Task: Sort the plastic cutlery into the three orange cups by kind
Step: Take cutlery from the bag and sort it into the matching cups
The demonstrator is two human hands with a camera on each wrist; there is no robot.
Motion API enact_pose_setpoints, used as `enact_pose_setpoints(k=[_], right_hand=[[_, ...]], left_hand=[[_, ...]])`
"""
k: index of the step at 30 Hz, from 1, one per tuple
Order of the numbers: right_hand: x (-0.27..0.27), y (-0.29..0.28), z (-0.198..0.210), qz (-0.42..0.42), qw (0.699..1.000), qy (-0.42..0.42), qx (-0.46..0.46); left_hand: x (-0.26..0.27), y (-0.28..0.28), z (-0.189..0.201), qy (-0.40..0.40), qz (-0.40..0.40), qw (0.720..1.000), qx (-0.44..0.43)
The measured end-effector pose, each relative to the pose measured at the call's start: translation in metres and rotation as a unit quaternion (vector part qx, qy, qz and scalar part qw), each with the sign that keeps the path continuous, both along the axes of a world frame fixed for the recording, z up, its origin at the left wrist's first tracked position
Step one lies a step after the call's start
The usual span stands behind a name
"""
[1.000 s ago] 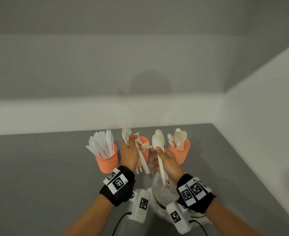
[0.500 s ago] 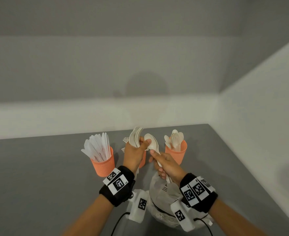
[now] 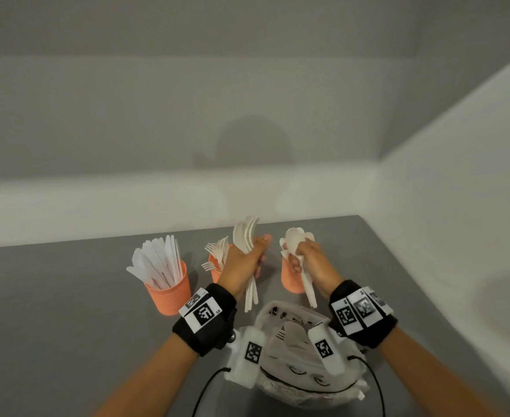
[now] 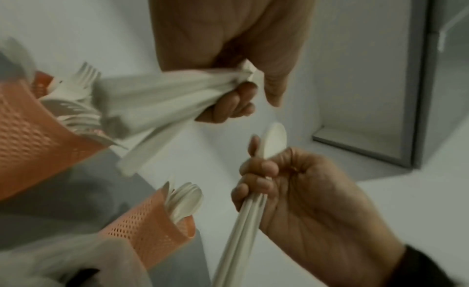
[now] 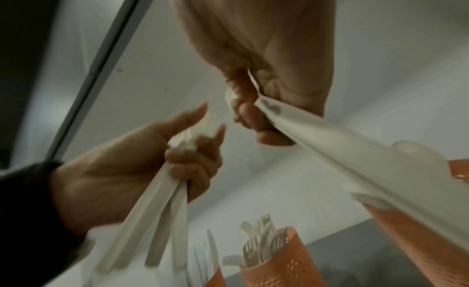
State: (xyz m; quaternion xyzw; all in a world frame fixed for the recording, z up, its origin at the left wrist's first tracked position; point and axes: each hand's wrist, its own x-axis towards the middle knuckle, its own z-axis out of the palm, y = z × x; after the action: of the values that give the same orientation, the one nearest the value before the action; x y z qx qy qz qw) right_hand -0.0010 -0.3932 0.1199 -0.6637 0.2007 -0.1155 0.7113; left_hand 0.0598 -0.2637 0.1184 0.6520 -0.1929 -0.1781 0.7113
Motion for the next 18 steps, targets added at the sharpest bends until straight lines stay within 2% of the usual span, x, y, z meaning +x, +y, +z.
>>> enact_pose_setpoints(k=[3, 8, 13, 18], right_hand=[[-0.002, -0.023, 0.013, -0.085, 0.993, -0.052, 0.070], [0.011, -0.063, 0.014, -0.221, 0.965, -0.132, 0.056], [0.037, -0.082, 0.008, -0.246, 0.950, -0.162, 0.104], [0.050, -0.080, -0.008, -0.247, 0.952, -0.136, 0.119]], left_hand=[[0.020, 0.005, -0.010, 0.069, 0.053, 0.996, -0.014], [0.067, 0.020, -0.010, -0.008, 0.196, 0.981, 0.000], [0.097, 0.016, -0.003, -0.033, 0.274, 0.961, -0.020], [0.103, 0.001, -0.024, -0.046, 0.268, 0.962, 0.019]])
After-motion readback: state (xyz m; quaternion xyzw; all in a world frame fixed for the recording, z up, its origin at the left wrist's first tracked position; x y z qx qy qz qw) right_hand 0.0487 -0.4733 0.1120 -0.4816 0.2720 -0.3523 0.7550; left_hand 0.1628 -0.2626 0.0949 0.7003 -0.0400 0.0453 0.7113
